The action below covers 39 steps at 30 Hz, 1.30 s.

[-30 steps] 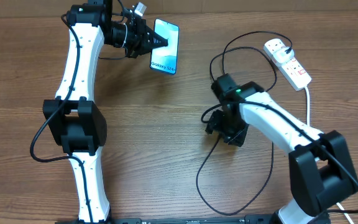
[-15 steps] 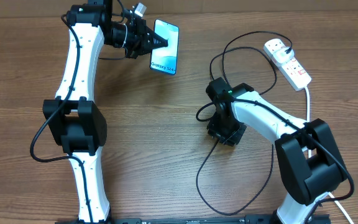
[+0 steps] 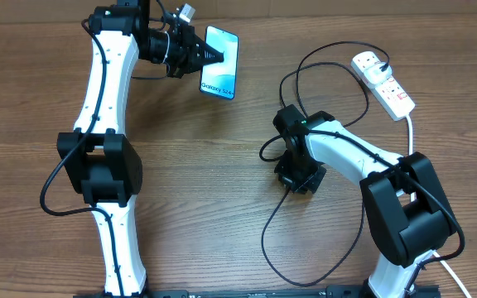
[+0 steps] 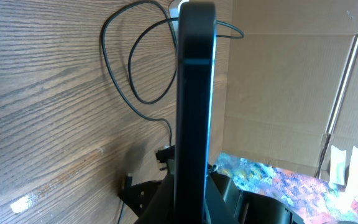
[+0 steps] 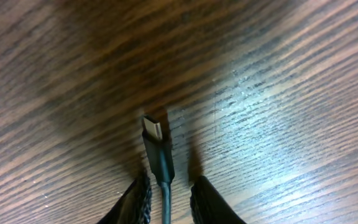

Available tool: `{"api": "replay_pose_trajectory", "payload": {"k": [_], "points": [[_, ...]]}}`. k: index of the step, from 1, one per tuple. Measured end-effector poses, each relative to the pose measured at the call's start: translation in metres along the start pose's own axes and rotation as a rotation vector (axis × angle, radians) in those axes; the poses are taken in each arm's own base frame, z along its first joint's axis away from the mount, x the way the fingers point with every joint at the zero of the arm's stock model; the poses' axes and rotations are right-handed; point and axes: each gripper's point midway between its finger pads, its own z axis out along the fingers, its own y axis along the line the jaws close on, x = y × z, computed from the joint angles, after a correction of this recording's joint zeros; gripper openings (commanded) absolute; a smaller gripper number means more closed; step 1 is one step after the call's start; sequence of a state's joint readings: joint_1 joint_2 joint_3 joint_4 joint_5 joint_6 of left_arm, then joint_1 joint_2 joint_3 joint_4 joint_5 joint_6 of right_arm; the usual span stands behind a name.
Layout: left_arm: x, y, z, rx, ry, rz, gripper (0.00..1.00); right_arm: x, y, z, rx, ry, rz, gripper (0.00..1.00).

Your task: Plug charger to phone and switch on socket

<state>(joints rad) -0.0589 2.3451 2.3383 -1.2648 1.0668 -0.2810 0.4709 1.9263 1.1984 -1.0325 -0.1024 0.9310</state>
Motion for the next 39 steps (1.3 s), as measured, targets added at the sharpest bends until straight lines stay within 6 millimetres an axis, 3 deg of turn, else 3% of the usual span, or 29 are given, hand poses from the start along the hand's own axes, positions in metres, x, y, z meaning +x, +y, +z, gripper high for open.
{"api": "replay_pose_trajectory", "payload": {"k": [7,10,22,27,32,39], "points": [[0.000,0.000,0.000,-0.002,-0.001,0.000,0.04,0.001,0.001,0.000,-0.003,0.005,0.000,0.10],[0.000,0.000,0.000,-0.002,-0.001,0.000,0.04,0.001,0.001,0.000,-0.005,0.008,0.002,0.04],[0.000,0.000,0.000,-0.002,-0.001,0.000,0.04,0.008,0.005,0.001,-0.027,0.050,-0.005,0.04],[-0.001,0.000,0.000,0.000,-0.004,0.008,0.04,0.014,0.018,-0.004,-0.086,0.102,-0.112,0.04],[-0.004,-0.019,-0.001,0.100,0.000,0.059,0.04,0.015,0.051,-0.039,-0.240,0.091,-0.293,0.04],[0.003,-0.055,-0.009,0.311,0.047,0.115,0.04,0.044,0.085,-0.134,-0.586,-0.012,-0.632,0.04]]}}
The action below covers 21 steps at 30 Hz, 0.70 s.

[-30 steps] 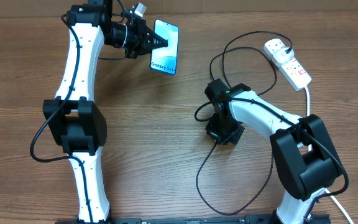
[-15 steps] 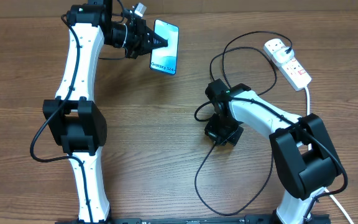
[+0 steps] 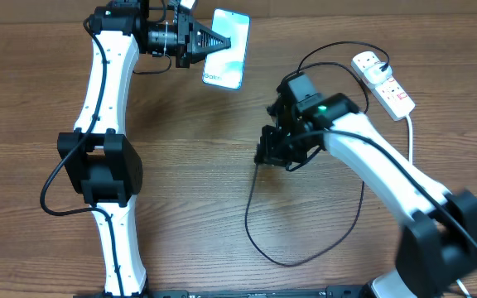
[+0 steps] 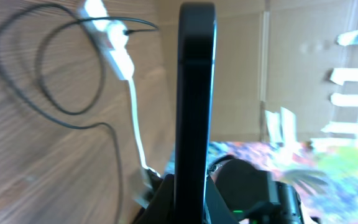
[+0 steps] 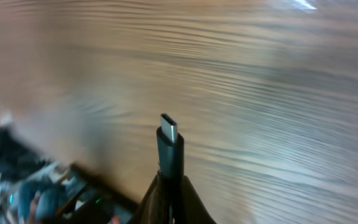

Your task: Plug charger to phone and switch on socket

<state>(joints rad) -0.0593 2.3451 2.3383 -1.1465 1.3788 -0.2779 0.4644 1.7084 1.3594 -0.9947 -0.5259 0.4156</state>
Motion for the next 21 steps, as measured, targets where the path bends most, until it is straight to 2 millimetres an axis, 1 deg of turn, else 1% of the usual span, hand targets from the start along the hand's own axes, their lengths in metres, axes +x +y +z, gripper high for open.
{"api": "replay_pose_trajectory", "payload": {"k": [3,7,10,16,21], "points": [[0.003,-0.009,0.001,0.048,0.016,0.000,0.04,0.000,0.031,-0.028,-0.102,-0.074,-0.123,0.04],[0.008,-0.019,0.005,0.102,0.042,0.002,0.04,-0.005,0.058,-0.050,-0.198,-0.151,-0.232,0.04],[0.012,-0.024,0.013,0.123,0.064,0.004,0.04,-0.009,0.073,-0.056,-0.265,-0.178,-0.286,0.04],[0.017,-0.030,0.025,0.143,0.092,0.028,0.04,-0.021,0.093,-0.064,-0.347,-0.232,-0.311,0.04],[0.017,-0.031,0.026,0.145,0.095,0.032,0.04,-0.031,0.105,-0.072,-0.393,-0.273,-0.292,0.04]]}}
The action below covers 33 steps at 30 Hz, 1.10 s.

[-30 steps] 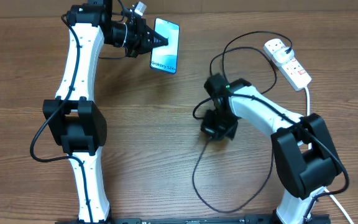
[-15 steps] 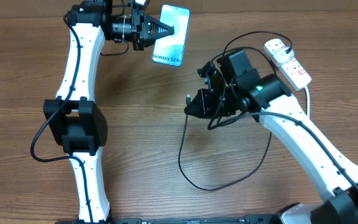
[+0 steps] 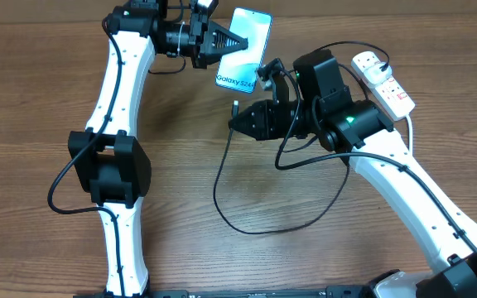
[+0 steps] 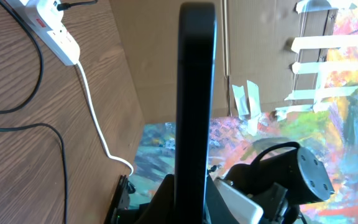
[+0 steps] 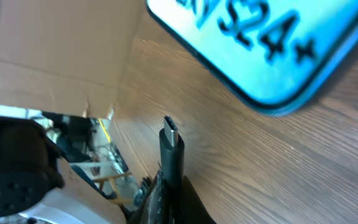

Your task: Plug charger to phone and switch on socket

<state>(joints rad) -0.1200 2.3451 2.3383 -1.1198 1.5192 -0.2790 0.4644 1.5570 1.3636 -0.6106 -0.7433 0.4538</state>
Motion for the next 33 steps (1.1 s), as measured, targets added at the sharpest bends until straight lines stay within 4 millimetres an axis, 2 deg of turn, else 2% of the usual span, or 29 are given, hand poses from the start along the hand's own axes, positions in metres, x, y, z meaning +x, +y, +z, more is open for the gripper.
{"api": "replay_pose_trajectory", "payload": {"k": [7,19,33], "points": [[0.000,0.000,0.000,0.000,0.000,-0.004,0.04,-0.006,-0.005,0.000,0.033,-0.034,0.083,0.04],[-0.001,0.000,0.000,0.000,-0.001,0.010,0.04,-0.006,0.001,0.012,0.050,-0.051,0.111,0.04],[-0.001,0.000,0.000,0.000,-0.001,0.010,0.04,-0.015,0.000,0.012,0.060,-0.094,0.120,0.04]]}}
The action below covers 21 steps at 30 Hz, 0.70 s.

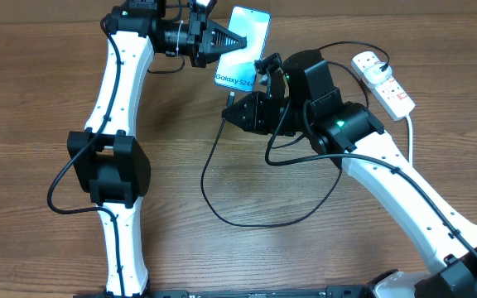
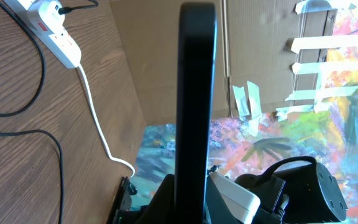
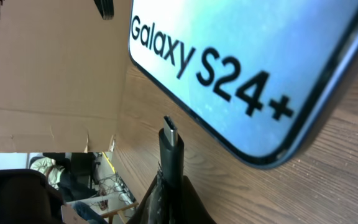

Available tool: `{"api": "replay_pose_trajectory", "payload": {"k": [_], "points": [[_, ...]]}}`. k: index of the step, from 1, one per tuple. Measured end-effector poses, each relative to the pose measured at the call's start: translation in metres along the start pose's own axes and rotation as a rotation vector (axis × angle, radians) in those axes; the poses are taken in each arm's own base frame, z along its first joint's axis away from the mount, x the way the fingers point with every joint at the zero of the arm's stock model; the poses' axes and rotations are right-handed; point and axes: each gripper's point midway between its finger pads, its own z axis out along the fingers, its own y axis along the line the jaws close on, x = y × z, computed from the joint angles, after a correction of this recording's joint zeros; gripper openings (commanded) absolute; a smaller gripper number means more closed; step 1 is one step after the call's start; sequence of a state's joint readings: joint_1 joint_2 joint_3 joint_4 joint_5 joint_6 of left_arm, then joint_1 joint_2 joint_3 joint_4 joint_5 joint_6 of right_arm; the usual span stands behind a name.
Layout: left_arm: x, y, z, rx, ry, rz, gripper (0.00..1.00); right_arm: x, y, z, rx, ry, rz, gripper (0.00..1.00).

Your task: Plug charger to phone and switch on socket

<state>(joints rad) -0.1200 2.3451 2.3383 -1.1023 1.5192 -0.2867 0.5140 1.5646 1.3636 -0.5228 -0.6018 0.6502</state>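
A blue-screened phone [image 1: 243,46] reading "Galaxy S24+" is held off the table at the back centre, my left gripper [image 1: 222,44] shut on its edge. In the left wrist view the phone [image 2: 196,93] shows edge-on as a dark bar. My right gripper [image 1: 237,112] is shut on the black charger plug [image 3: 171,152]; the plug's metal tip points up just under the phone's lower edge [image 3: 272,99], with a small gap. Its black cable [image 1: 247,217] loops over the table to the white socket strip [image 1: 383,80] at the back right.
Brown cardboard walls [image 2: 166,74] stand behind the wooden table [image 1: 40,108]. The socket strip's white lead [image 1: 410,132] runs toward the right arm's base. Cable loops lie in the centre between both arms.
My right gripper has moved slightly left and closer to the phone, so the plug tip now sits just below the phone's lower edge. The left gripper still holds the phone in about the same place.
First the phone was held up by my left gripper while my right gripper's open jaws straddled the plug on the table. Then the right gripper was shut on the plug and lifted. Both then stood closer together, and now the plug is at the phone's lower edge.
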Motion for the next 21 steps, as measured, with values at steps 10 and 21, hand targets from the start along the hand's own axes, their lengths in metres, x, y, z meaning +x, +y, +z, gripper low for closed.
{"api": "replay_pose_trajectory", "payload": {"k": [10,21], "points": [[0.000,0.000,0.000,0.000,0.000,-0.002,0.04,-0.002,-0.002,0.002,0.005,-0.007,0.010,0.04],[0.000,0.000,0.000,0.000,0.000,-0.003,0.04,-0.006,-0.007,0.010,0.008,-0.011,0.028,0.04]]}}
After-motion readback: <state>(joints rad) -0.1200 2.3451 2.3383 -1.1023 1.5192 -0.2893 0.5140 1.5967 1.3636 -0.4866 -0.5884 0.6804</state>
